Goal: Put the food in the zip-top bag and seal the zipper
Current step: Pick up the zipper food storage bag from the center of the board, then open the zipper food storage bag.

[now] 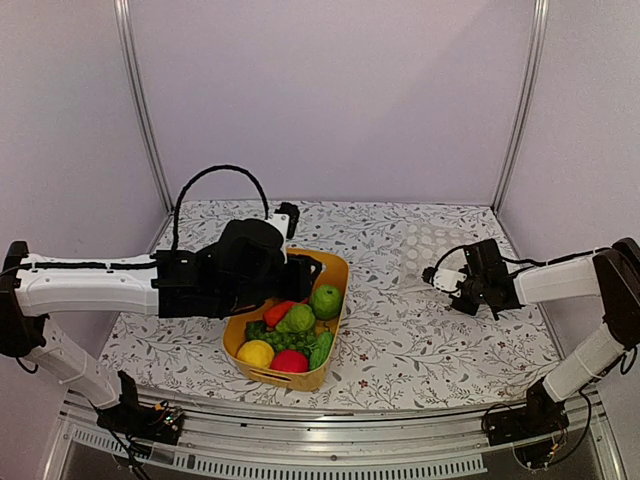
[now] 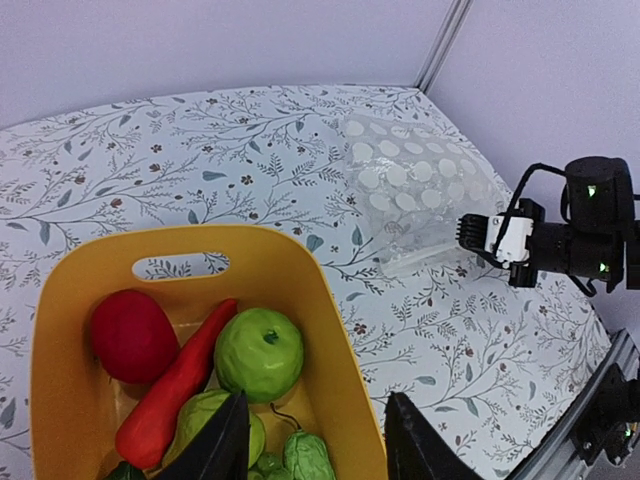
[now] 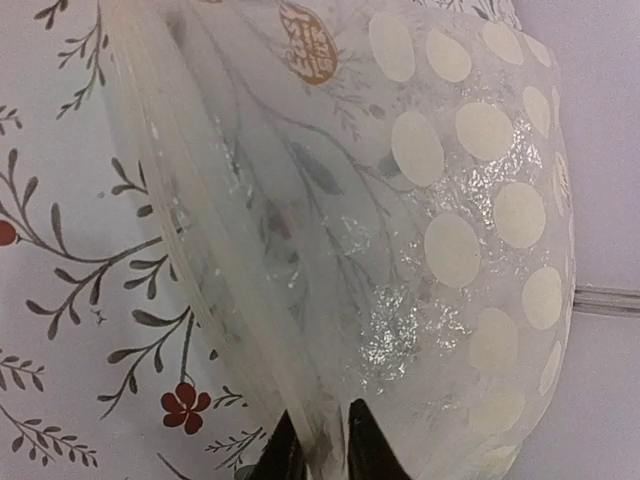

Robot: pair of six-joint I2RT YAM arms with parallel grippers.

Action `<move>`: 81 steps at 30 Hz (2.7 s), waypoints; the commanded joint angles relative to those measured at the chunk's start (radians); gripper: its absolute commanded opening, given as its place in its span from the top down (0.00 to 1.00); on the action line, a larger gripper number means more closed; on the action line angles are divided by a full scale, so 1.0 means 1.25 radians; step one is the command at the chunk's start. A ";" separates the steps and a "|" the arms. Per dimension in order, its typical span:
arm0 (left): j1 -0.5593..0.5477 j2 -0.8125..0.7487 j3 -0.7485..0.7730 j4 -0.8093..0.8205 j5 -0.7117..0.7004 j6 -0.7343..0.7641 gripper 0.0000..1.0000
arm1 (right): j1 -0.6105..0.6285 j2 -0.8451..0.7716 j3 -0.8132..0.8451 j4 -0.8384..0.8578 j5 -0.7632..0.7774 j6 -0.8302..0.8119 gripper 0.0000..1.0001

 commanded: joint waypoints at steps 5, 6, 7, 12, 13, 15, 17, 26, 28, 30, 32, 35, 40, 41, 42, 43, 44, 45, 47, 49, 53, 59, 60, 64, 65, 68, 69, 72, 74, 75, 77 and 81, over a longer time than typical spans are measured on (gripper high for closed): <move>-0.016 0.062 0.041 0.064 0.005 -0.001 0.55 | 0.003 -0.016 0.078 -0.014 0.046 0.080 1.00; -0.018 0.075 0.053 0.071 -0.009 -0.018 0.54 | 0.002 -0.041 0.098 -0.038 0.035 0.099 1.00; -0.020 0.088 0.061 0.082 -0.023 -0.040 0.54 | 0.001 -0.059 0.116 -0.074 0.018 0.128 1.00; -0.046 0.194 0.117 0.227 -0.084 -0.106 0.48 | 0.001 -0.148 0.204 -0.212 -0.077 0.292 1.00; -0.051 0.235 0.145 0.239 -0.090 -0.119 0.47 | 0.001 -0.159 0.220 -0.229 -0.089 0.314 1.00; -0.056 0.307 0.208 0.262 -0.089 -0.123 0.45 | 0.001 -0.166 0.258 -0.266 -0.129 0.366 1.00; -0.060 0.374 0.275 0.280 -0.097 -0.127 0.41 | 0.001 -0.169 0.280 -0.292 -0.184 0.422 1.00; -0.063 0.599 0.588 0.219 -0.102 -0.150 0.33 | 0.002 -0.168 0.290 -0.334 -0.280 0.517 1.00; -0.062 0.630 0.627 0.201 -0.102 -0.154 0.33 | 0.003 -0.177 0.290 -0.343 -0.293 0.524 1.00; -0.058 0.661 0.673 0.141 -0.115 -0.215 0.35 | 0.003 -0.187 0.291 -0.348 -0.305 0.534 1.00; -0.051 0.680 0.695 0.093 -0.108 -0.264 0.37 | 0.003 -0.199 0.292 -0.350 -0.317 0.544 1.00; -0.044 0.702 0.712 0.070 -0.099 -0.307 0.39 | 0.002 -0.221 0.296 -0.354 -0.313 0.557 1.00; -0.035 0.736 0.727 0.079 -0.087 -0.327 0.42 | 0.003 -0.244 0.300 -0.369 -0.325 0.566 1.00; -0.029 0.744 0.734 0.077 -0.079 -0.337 0.42 | 0.003 -0.248 0.299 -0.372 -0.327 0.568 1.00; -0.025 0.752 0.739 0.076 -0.068 -0.345 0.43 | 0.002 -0.253 0.300 -0.375 -0.328 0.570 1.00; -0.022 0.756 0.741 0.078 -0.060 -0.348 0.44 | 0.002 -0.257 0.299 -0.376 -0.325 0.571 1.00; -0.019 0.760 0.741 0.085 -0.056 -0.346 0.44 | 0.002 -0.263 0.297 -0.376 -0.316 0.571 1.00; -0.018 0.763 0.740 0.088 -0.053 -0.342 0.44 | 0.002 -0.270 0.297 -0.376 -0.309 0.571 1.00; -0.012 0.765 0.735 0.097 -0.043 -0.339 0.45 | 0.003 -0.282 0.296 -0.379 -0.306 0.570 1.00; -0.005 0.761 0.722 0.117 -0.022 -0.331 0.47 | 0.002 -0.293 0.290 -0.377 -0.297 0.570 1.00; -0.022 0.729 0.683 0.278 0.072 -0.186 0.48 | 0.002 -0.299 0.271 -0.357 -0.227 0.568 1.00; -0.093 0.623 0.531 0.357 0.058 -0.114 0.41 | 0.003 -0.296 0.261 -0.336 -0.220 0.569 1.00; -0.098 0.605 0.496 0.367 0.054 -0.132 0.40 | 0.002 -0.296 0.257 -0.333 -0.222 0.567 1.00; -0.103 0.570 0.427 0.374 0.047 -0.195 0.38 | 0.003 -0.284 0.245 -0.320 -0.229 0.565 1.00; -0.103 0.570 0.427 0.371 0.042 -0.202 0.38 | 0.002 -0.280 0.243 -0.318 -0.233 0.565 1.00; -0.102 0.579 0.437 0.376 0.027 -0.215 0.37 | 0.003 -0.265 0.244 -0.316 -0.247 0.566 1.00; -0.100 0.583 0.444 0.368 0.014 -0.228 0.36 | 0.003 -0.263 0.245 -0.316 -0.253 0.568 1.00; -0.087 0.604 0.484 0.326 -0.024 -0.267 0.35 | 0.003 -0.266 0.244 -0.319 -0.259 0.571 1.00; -0.075 0.622 0.505 0.314 -0.031 -0.290 0.35 | 0.003 -0.270 0.239 -0.321 -0.264 0.570 1.00; -0.068 0.633 0.516 0.314 -0.030 -0.294 0.35 | 0.003 -0.274 0.235 -0.322 -0.269 0.569 1.00; -0.052 0.660 0.546 0.307 -0.020 -0.309 0.35 | 0.002 -0.279 0.227 -0.324 -0.286 0.569 1.00; -0.019 0.726 0.634 0.219 0.015 -0.397 0.42 | 0.002 -0.294 0.215 -0.327 -0.311 0.563 1.00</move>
